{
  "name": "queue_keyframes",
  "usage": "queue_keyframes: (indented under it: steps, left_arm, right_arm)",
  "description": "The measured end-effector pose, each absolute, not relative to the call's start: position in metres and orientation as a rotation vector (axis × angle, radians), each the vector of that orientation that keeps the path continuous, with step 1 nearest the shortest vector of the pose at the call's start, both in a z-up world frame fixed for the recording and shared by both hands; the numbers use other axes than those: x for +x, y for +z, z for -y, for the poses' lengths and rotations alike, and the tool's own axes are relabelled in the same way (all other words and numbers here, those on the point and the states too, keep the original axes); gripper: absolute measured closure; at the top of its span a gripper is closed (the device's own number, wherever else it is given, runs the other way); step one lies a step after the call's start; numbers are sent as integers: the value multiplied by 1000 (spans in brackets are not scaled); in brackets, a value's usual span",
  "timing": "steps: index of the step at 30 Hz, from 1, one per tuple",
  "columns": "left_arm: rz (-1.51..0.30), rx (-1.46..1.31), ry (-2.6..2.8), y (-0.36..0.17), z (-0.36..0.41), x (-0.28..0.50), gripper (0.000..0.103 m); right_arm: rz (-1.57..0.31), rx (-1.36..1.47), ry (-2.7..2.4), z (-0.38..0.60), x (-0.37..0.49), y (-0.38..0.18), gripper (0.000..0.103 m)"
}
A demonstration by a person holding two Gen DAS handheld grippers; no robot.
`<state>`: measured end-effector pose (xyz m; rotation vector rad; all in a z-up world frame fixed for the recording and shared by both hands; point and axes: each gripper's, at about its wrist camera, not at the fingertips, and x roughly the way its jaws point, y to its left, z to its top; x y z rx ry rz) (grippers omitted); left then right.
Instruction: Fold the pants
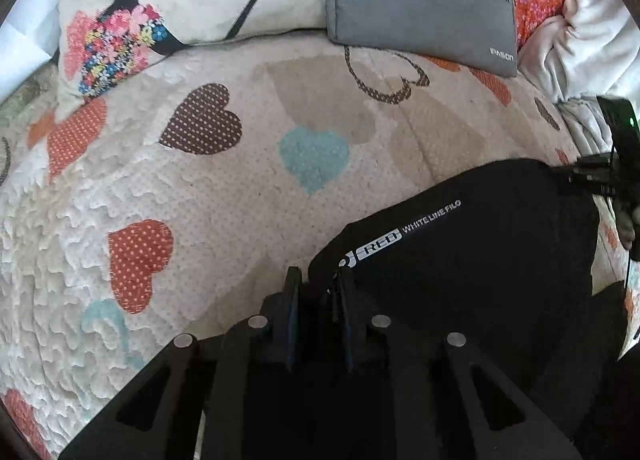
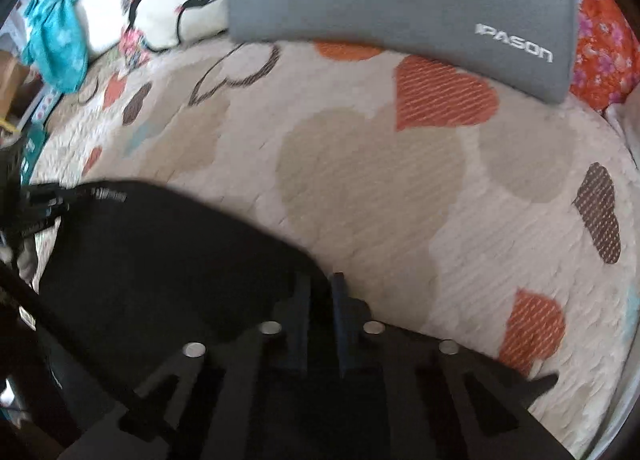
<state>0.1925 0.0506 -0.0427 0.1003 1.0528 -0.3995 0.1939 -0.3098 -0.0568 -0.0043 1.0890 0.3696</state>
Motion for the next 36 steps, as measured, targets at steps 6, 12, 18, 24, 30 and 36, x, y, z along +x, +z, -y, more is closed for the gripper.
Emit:
queue_keyframes:
  steps: [6, 12, 18, 24, 30, 36]
  left_arm:
    - [-1005, 76, -392, -26, -55, 186, 86]
    - [-904, 49, -416, 8, -58, 160, 86]
    - [-823, 78, -430, 36, -64, 99, 86]
    - [-814, 92, -427, 36, -75, 15, 85]
    - [-894, 234, -398, 3, -71, -53, 84]
    - [-966, 327, -351, -12, -79, -86, 78]
  right_arm:
    - [-1063, 28, 323, 316, 182, -38, 98]
    - [-1018, 75, 283, 321, 144, -5, 98]
    - [-997, 75, 287, 309, 71, 21, 98]
    - [-1044, 36, 300, 292, -16, 16, 98]
    - [-1167, 65, 294, 274, -76, -18, 98]
    - [-1314, 94, 231, 268, -103, -57, 96]
